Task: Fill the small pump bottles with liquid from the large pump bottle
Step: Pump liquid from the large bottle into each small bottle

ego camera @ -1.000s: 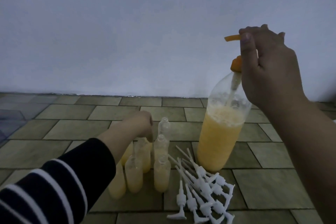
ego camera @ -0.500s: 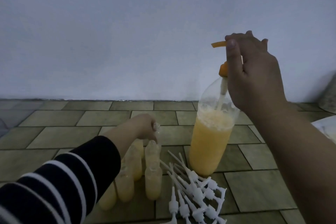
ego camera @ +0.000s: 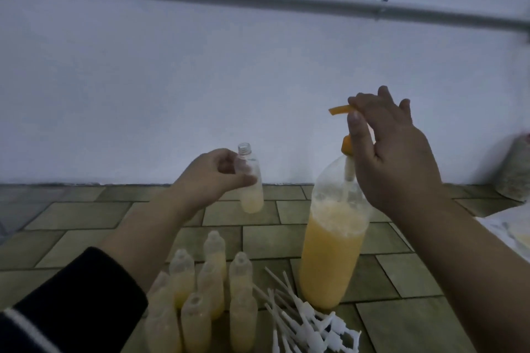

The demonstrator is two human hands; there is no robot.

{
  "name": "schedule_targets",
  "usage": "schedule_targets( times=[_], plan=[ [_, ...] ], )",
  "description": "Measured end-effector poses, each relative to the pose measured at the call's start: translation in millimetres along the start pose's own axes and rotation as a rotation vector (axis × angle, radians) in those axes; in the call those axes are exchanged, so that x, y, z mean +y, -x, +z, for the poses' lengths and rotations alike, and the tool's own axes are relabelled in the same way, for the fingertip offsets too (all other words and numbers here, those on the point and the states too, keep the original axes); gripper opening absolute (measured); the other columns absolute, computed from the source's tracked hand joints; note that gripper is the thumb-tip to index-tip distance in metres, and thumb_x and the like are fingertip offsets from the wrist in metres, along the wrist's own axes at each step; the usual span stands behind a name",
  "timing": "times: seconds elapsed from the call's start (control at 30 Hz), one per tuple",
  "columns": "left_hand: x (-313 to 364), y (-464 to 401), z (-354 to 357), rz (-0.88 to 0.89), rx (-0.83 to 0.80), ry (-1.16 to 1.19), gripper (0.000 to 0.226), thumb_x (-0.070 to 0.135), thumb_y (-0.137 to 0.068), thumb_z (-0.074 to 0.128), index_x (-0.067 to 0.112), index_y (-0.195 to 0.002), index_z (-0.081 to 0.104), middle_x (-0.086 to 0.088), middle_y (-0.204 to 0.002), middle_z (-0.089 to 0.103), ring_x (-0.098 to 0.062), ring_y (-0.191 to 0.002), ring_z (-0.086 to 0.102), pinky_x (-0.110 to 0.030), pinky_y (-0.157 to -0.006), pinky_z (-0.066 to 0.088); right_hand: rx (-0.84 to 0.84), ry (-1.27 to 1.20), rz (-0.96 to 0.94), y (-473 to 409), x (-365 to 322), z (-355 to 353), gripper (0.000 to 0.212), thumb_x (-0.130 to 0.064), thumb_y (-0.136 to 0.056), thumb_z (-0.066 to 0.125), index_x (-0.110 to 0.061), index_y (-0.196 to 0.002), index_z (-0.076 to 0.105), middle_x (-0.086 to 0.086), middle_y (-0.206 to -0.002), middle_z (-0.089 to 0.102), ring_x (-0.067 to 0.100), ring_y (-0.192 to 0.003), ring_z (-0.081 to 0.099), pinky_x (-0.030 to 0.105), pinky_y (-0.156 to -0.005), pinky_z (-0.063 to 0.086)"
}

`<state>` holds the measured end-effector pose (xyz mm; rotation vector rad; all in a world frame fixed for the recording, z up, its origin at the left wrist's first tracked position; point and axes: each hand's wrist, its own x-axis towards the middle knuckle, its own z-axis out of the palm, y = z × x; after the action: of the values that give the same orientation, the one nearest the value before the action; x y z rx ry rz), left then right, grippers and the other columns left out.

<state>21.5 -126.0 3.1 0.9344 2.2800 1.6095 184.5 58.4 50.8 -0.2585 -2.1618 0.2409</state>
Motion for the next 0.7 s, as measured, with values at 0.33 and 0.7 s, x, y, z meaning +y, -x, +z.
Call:
schedule_targets(
  times=[0.33,0.7],
  plan=[
    [40.5,17.1,47.5,0.235,0.032,0.114,0.046,0.048,-0.079,0.066,0.034,-0.121,0.054,0.006,-0.113,0.062,-0.014,-0.093,0.063,-0.025,-0.073,0.05,-0.041,0.026,-0.016,0.2,0.5,-2.7,0.065,-0.055,-0.092,0.009,-0.023,-0.137,0.043,-0.004,-0.145,0.041,0.009,-0.143,0.016,0.022,-0.114,0.002],
    [71.5,21.4,52.9,0.359,0.17,-0.11,0.047,0.045,-0.08,0.066,0.037,-0.124,0.053,0.025,-0.103,0.054,0.001,-0.087,0.055,-0.019,-0.076,0.048,0.009,-0.029,-0.04,1.7,0.0,2.4,0.063,-0.052,-0.094,0.013,-0.019,-0.133,0.048,-0.003,-0.14,0.048,0.005,-0.14,0.019,0.016,-0.115,0.001]
  ],
)
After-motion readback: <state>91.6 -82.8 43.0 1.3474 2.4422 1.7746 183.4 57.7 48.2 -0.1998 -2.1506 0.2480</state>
